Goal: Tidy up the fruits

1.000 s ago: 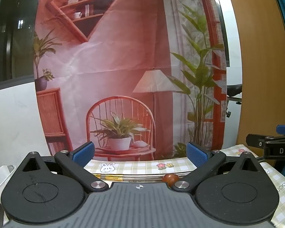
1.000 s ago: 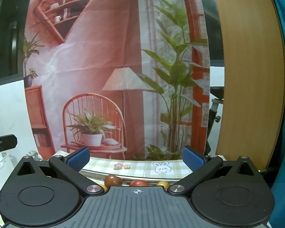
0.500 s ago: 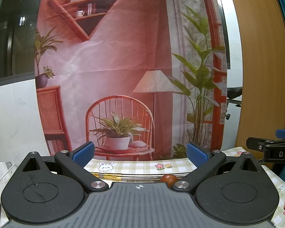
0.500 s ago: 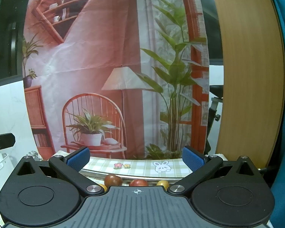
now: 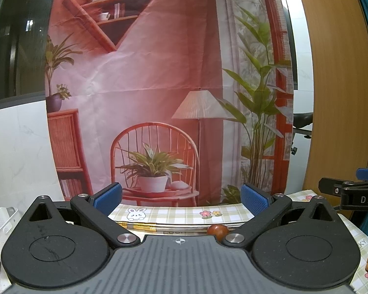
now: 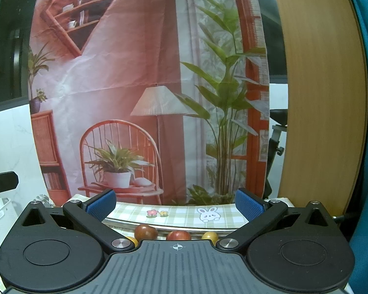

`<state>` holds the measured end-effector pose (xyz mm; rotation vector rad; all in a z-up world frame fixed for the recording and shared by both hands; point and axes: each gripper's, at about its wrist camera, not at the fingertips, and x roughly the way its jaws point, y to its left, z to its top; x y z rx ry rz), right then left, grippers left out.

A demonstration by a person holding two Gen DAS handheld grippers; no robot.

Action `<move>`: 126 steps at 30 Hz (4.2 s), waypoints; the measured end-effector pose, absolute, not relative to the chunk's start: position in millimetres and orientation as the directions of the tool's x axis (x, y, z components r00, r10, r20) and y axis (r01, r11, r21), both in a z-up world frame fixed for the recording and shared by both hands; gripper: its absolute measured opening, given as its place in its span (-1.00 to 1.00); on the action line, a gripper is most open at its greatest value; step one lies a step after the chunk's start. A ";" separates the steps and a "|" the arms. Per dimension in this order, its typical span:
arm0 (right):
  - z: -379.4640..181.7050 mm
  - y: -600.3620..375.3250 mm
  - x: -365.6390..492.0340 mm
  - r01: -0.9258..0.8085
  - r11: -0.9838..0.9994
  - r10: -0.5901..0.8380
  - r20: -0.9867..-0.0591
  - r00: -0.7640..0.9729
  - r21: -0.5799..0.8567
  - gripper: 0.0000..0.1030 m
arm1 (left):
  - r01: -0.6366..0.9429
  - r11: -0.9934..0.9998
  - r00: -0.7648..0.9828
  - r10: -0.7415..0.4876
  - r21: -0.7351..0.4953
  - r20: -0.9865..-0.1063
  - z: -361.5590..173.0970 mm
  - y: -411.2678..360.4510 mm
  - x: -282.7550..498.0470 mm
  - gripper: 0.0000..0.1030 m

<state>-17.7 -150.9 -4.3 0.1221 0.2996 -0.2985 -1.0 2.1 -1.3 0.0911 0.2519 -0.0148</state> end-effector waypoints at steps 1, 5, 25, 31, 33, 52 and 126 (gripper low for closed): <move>-3.6 -150.8 -18.0 0.307 0.949 -0.271 -0.308 0.912 0.074 1.00 | 0.027 0.996 0.968 -0.004 0.089 -0.249 -1.1 2.1 -0.7 1.00; -4.0 -150.2 -17.7 0.307 0.949 -0.271 -0.308 0.912 0.075 1.00 | 0.027 0.996 0.968 -0.003 0.090 -0.250 -1.3 2.1 -0.8 1.00; -8.1 -157.6 -22.2 0.315 0.946 -0.276 -0.307 0.911 0.083 1.00 | 0.025 0.996 0.968 -0.001 0.091 -0.249 -2.1 0.8 -2.6 1.00; -8.2 -156.8 -21.8 0.314 0.946 -0.276 -0.306 0.911 0.083 1.00 | 0.025 0.996 0.968 -0.002 0.091 -0.249 -1.7 1.1 -2.3 1.00; -8.2 -156.5 -21.5 0.314 0.946 -0.276 -0.306 0.911 0.083 1.00 | 0.025 0.995 0.968 -0.001 0.092 -0.249 -1.6 1.0 -2.3 1.00; -10.2 -162.1 -23.2 0.312 0.946 -0.270 -0.317 0.909 0.091 1.00 | 0.014 0.996 0.966 0.010 0.093 -0.259 -1.8 1.0 -0.6 1.00; -199.6 -245.9 94.3 0.387 0.895 -0.160 -0.649 0.744 0.222 0.99 | -0.062 0.841 0.347 -0.487 -0.538 -0.801 -260.3 0.4 265.5 -0.30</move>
